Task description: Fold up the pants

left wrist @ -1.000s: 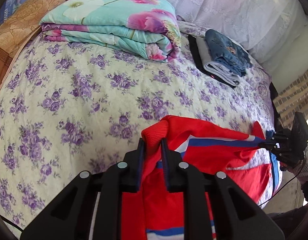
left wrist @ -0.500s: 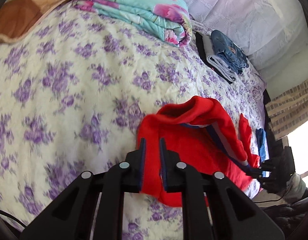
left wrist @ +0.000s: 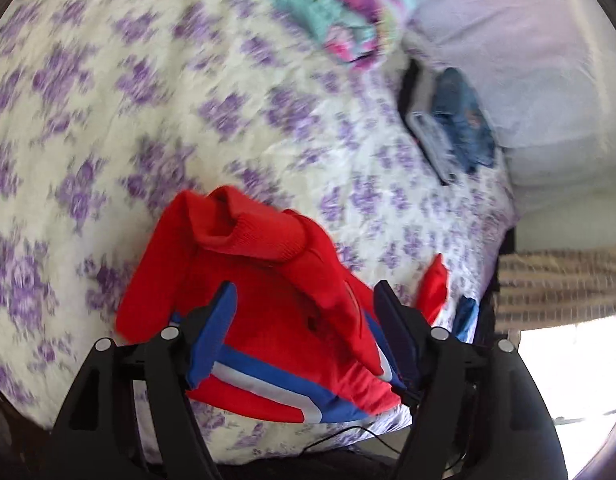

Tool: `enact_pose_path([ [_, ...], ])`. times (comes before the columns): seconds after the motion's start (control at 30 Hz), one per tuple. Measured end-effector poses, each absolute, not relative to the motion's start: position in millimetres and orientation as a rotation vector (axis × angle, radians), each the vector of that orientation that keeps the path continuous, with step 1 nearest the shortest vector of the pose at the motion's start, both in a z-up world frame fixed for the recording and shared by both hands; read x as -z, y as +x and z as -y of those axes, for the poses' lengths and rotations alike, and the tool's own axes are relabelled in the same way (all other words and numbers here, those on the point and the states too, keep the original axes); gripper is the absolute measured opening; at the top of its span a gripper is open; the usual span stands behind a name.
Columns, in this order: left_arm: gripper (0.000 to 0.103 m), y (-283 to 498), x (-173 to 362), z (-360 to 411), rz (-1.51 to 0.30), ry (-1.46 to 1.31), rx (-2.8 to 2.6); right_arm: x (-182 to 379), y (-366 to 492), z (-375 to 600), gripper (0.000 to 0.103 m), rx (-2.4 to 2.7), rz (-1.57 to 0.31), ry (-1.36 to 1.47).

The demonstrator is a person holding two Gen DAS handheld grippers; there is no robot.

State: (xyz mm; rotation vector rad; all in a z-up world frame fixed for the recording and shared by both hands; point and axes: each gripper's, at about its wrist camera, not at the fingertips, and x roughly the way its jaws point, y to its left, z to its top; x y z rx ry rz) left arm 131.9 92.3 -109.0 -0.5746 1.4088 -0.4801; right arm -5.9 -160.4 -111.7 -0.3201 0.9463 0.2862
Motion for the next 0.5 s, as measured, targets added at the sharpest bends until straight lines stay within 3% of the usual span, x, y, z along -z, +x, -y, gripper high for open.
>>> enact_pose_path([
  [0.1,0.064,136,118,-92,-1.415,-0.639,0.44,113,-9,161,0.004,-0.29,-0.947,-0.318],
  [0.13,0.05,138,120,-93,-1.409,-0.651,0.421,114,-10,162,0.004,-0.29,-0.948,-0.315],
  [0.2,0.032,141,127,-99,-1.407,-0.685,0.408,116,-13,163,0.004,-0.289,-0.948,-0.308],
  [0.23,0.029,142,130,-100,-1.404,-0.69,0.415,116,-14,163,0.004,-0.289,-0.946,-0.305],
  [0.33,0.024,135,126,-105,-1.376,-0.652,0.448,112,-17,161,0.004,-0.289,-0.929,-0.314],
  [0.5,0.024,112,124,-125,-1.304,-0.596,0.553,116,-19,154,0.004,-0.343,-0.966,-0.337],
])
